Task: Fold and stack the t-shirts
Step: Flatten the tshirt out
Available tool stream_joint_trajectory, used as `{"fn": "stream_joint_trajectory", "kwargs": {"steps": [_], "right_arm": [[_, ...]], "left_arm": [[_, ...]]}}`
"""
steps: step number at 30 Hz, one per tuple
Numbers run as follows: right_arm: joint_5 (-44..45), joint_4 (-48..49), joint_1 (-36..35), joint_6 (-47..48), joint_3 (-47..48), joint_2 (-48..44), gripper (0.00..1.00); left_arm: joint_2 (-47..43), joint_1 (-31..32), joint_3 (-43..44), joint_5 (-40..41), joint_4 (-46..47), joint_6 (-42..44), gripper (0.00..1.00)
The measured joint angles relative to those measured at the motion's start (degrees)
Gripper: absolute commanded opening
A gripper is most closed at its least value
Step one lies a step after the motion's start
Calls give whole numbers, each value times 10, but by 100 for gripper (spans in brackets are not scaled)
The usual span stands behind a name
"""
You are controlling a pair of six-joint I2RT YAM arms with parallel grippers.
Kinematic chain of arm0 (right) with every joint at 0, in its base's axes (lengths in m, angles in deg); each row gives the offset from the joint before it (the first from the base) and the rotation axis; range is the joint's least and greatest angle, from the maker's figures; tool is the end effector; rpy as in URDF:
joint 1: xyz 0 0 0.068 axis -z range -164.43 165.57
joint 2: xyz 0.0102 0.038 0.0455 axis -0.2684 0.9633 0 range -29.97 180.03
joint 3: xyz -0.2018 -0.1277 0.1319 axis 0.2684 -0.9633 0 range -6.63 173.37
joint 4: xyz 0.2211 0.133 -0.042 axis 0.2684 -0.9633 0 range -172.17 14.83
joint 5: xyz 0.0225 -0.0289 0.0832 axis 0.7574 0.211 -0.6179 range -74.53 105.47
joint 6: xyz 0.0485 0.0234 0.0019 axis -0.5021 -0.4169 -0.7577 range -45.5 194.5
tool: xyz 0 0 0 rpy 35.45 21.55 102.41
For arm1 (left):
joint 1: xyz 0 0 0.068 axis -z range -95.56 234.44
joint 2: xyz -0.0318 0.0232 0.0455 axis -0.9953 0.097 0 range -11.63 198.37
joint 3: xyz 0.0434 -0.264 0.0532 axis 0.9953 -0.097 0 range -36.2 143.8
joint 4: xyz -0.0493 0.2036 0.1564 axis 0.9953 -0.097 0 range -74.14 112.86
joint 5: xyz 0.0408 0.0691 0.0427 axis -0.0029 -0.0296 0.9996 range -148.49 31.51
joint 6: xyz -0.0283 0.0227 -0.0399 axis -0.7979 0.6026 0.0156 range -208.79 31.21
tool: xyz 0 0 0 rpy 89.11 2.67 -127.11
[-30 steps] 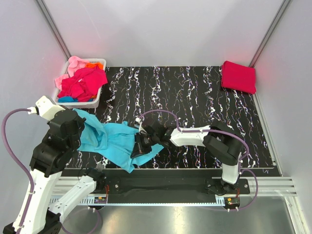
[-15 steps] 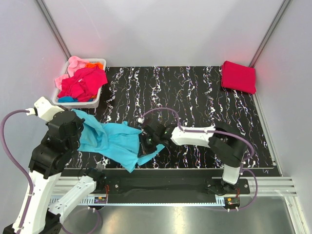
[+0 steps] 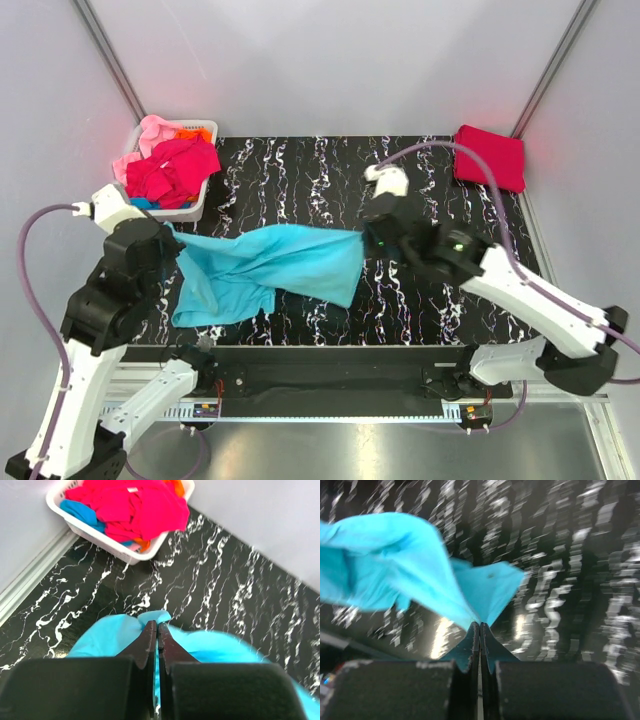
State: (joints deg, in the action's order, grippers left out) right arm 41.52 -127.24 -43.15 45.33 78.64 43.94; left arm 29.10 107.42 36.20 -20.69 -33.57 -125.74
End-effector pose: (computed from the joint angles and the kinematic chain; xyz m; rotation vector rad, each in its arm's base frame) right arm 0.1461 0.2103 0.4051 -0.3360 2.1915 0.3348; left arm 0.0911 -0.0150 0.4226 -0.6321 1.8004 -0.0431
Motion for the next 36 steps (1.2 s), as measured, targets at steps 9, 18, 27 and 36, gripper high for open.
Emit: {"fn": "stream_joint_trajectory", "kwargs": {"steps": [9,18,27,36], "right_arm": [[140,-108,91,73,74,-67,0],[236,-124,111,138,157,-88,0],[272,-80,112,198,193,-123,0],[179,2,258,205,101,-117,0]], "left_arm": [[74,0,37,1,-20,6,0],[65,0,87,30,56,44,0],[89,0,173,-34,178,120,0],[258,-92,229,-157,179,82,0]]}}
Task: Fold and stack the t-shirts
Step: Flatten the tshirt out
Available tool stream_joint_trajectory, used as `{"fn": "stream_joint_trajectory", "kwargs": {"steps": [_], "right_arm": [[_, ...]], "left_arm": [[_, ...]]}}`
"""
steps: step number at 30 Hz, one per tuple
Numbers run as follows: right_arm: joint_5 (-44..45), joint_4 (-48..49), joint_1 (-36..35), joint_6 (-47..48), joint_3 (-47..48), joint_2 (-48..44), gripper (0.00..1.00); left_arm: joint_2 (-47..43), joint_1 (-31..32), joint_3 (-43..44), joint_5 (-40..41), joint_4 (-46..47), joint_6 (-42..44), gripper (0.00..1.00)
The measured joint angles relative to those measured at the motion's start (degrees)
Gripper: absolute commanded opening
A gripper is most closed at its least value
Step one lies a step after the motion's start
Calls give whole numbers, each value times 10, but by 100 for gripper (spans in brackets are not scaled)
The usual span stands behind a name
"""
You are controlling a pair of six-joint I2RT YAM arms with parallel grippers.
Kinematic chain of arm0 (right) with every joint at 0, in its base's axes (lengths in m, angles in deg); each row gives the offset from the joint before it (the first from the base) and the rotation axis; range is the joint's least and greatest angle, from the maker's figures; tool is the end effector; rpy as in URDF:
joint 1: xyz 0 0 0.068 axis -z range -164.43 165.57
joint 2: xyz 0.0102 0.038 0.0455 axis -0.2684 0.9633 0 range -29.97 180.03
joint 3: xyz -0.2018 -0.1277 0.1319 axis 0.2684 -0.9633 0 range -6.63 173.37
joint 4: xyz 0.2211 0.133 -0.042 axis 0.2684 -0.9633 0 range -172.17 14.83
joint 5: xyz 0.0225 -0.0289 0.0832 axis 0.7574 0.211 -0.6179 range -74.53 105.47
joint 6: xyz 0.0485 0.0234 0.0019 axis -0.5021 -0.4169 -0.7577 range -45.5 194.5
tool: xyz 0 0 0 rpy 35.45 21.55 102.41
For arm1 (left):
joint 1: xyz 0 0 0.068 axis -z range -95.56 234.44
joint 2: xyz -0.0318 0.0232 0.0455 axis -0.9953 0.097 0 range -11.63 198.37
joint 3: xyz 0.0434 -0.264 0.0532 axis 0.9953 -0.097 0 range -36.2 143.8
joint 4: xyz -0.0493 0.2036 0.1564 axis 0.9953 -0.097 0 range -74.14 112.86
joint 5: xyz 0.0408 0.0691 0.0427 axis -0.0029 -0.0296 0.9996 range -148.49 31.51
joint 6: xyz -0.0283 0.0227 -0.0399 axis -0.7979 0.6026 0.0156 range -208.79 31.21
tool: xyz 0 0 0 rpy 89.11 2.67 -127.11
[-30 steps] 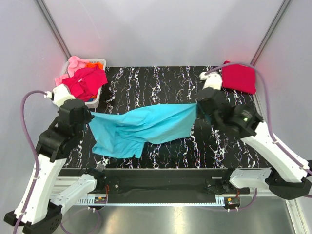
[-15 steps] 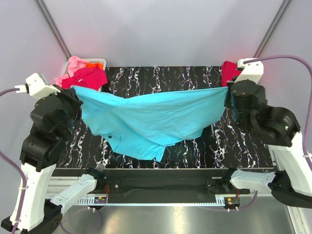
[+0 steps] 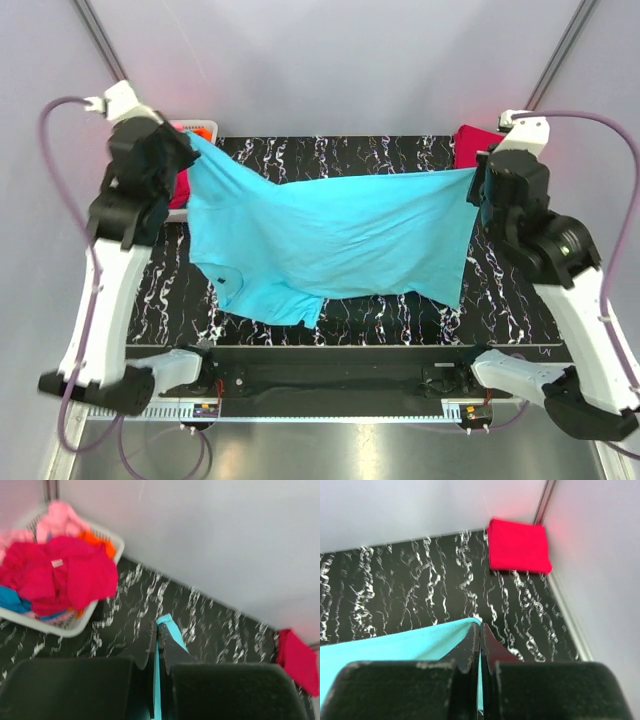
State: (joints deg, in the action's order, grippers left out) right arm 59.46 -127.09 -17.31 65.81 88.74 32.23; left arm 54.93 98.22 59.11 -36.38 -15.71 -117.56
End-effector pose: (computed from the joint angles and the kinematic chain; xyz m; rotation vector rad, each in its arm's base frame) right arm 0.1507 0.0680 0.4992 0.1277 1.8048 -0.2143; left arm 0.2036 -0.0362 0.5079 -0.5022 1.6596 -0.2112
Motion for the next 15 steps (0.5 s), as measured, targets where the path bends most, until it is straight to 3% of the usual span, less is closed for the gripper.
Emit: {"fn": "stream_joint_trajectory", "kwargs": {"steps": [6,11,15], "right_arm": [[-196,65,175,-18,-66,81,0],[-343,115,267,-36,-59,176,0],[-409,131,305,-35,-26,227,0]], "left_arm": [[136,-71,3,-112,-46,-32,0],[239,-121,57,-164,-74,-33,0],[297,-142,116,-193,-89,-23,0]]}}
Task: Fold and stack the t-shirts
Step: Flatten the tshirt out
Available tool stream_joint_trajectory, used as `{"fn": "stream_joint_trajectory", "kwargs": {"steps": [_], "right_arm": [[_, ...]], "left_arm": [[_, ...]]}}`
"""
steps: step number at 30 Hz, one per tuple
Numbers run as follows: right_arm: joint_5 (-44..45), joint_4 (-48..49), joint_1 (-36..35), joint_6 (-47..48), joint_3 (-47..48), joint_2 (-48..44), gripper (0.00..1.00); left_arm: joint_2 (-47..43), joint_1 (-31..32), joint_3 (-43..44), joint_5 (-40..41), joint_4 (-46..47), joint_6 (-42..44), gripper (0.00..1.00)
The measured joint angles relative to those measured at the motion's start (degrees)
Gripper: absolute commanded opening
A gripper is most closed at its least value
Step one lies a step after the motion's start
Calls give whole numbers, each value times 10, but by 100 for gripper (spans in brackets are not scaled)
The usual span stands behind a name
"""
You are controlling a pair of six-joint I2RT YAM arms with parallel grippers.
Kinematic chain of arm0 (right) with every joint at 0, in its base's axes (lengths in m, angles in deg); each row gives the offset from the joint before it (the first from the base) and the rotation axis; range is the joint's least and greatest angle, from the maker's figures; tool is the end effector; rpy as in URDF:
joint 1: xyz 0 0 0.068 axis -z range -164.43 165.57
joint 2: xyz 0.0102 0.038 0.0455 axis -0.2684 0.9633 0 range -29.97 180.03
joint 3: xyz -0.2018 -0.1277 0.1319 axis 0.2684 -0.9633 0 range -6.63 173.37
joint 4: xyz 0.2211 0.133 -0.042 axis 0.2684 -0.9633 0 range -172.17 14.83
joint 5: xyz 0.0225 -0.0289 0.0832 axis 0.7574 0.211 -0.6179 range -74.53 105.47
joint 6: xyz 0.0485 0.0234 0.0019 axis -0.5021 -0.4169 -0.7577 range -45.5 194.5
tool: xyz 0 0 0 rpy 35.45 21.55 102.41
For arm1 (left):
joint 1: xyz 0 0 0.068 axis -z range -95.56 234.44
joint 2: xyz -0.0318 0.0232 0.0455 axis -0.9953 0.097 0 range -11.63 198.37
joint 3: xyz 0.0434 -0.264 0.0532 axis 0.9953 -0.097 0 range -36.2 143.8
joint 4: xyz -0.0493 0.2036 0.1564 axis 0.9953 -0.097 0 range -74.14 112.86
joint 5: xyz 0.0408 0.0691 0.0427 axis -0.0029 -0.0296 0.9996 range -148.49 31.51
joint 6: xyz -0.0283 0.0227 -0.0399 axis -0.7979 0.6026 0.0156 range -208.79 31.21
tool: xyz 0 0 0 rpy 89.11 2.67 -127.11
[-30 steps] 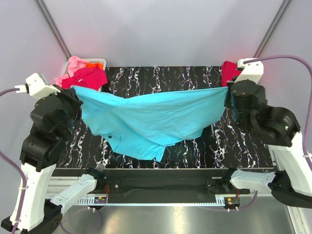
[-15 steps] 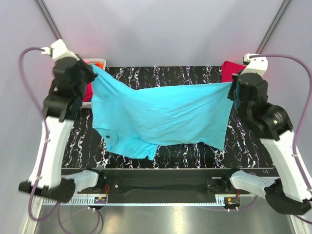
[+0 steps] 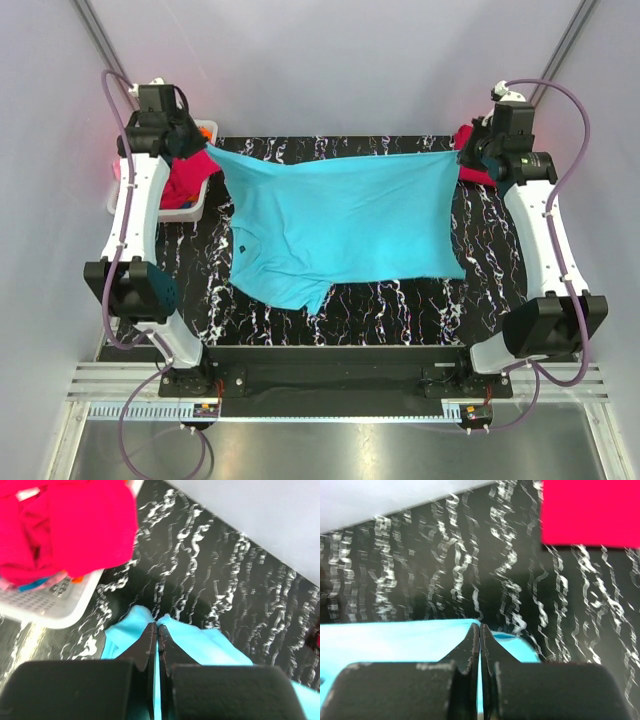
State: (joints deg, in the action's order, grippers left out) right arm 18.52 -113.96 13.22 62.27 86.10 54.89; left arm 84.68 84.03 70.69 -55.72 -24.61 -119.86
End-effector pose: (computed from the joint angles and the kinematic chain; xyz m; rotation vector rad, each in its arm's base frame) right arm 0.3246 0.0114 0.4131 0.2134 2.1002 0.0961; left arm 0.3664 0.0043 0.4140 -0.6293 2.1335 -0.2421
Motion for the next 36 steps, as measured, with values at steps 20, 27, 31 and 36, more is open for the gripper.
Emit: {"fn": "stream_joint_trajectory", "kwargs": {"steps": [20,27,31,36], "right_arm": [[-135,-22,18,28,28,-256,0],[-134,-81,18,46,90,-361,0],[-131,-83,18,51,113,-378,0],[-117,-56,18,56,85,-373,0]], "left_arm": [[-334,21,-40,-40,2,67,0],[-493,20,40,-10,-12,76,0],[-489,20,76,-6,-16,78,0],[-435,20,80,-5,-19,84,0]]}}
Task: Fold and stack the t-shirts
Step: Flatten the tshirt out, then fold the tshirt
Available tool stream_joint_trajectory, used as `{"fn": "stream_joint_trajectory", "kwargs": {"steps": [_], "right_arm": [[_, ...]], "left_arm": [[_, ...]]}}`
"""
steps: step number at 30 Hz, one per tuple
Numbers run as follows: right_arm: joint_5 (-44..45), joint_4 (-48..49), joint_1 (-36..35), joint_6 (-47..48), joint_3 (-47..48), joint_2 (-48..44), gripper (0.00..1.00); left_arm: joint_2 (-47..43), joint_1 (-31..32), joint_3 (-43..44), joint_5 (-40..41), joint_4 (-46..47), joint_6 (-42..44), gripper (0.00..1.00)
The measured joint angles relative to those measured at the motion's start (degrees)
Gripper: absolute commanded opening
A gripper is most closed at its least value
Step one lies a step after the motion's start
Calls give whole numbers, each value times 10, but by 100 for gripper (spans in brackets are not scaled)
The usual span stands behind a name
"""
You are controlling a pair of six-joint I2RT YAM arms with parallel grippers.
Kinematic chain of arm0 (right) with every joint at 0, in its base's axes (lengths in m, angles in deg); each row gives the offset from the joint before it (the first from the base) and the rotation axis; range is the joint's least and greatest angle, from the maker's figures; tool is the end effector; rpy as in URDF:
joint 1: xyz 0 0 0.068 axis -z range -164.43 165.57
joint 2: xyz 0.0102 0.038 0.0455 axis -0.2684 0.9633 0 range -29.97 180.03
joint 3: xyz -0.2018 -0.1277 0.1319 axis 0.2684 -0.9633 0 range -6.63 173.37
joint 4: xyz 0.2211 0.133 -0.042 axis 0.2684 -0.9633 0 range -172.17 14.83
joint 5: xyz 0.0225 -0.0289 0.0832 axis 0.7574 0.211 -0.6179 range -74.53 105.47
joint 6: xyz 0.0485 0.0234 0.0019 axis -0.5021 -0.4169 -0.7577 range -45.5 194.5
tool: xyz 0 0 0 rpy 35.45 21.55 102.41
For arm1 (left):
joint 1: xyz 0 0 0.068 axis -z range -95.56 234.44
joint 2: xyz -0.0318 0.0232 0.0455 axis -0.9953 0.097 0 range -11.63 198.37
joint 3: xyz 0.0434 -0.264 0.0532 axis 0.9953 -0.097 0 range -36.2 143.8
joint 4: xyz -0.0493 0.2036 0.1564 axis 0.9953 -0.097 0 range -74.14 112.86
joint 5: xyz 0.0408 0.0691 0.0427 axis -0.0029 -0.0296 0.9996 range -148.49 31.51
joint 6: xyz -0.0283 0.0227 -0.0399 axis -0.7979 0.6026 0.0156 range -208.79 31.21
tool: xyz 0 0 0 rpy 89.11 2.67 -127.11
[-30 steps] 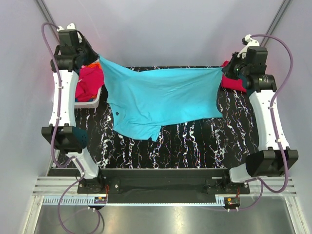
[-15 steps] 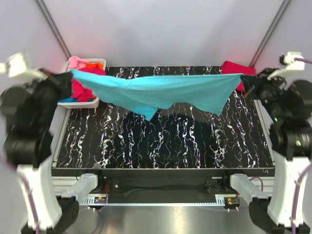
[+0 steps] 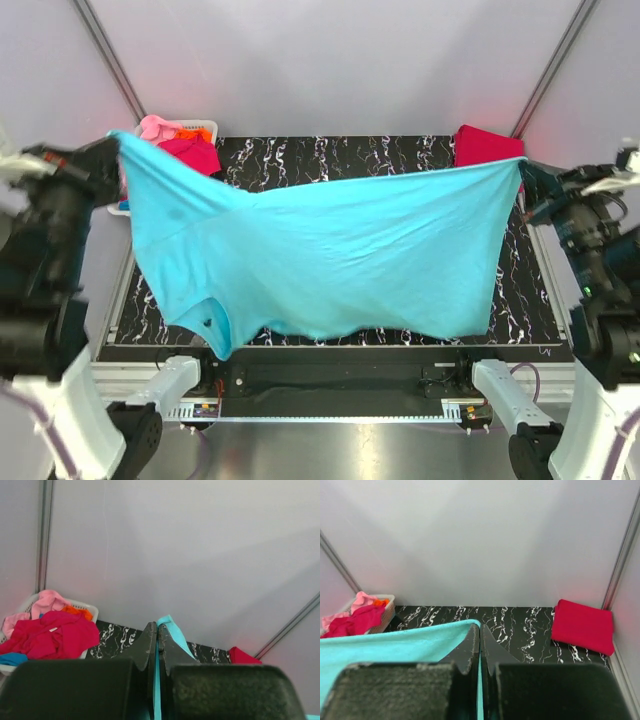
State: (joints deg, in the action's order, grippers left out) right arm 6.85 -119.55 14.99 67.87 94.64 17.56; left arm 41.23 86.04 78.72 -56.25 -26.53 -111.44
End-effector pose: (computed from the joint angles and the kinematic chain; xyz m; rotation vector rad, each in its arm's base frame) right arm 0.0460 0.0058 0.5590 -0.0506 1.4116 0.2101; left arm 0.0294 0.0005 0.5925 -0.2805 1.3280 -0.3305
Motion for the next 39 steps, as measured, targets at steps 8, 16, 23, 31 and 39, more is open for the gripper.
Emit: {"fn": "stream_joint_trajectory", "kwargs": {"steps": [8,16,23,31,39], "right_arm": [[21,181,0,-26,-215,113,0],[36,295,0,-75,-337,377,0],[31,369,0,-87,-282,535,0],[14,410,0,-87,-189,651,0],[17,419,0,-86,-188,666,0]], "left_arm": [[213,13,-89,9,103,0,0],[482,71,-148,62,169,-3,0],[648,106,-83,106,195,-7,0],[714,115,-14,128,231,-8,0],[726,121,-44,139,254,-12,0]]}}
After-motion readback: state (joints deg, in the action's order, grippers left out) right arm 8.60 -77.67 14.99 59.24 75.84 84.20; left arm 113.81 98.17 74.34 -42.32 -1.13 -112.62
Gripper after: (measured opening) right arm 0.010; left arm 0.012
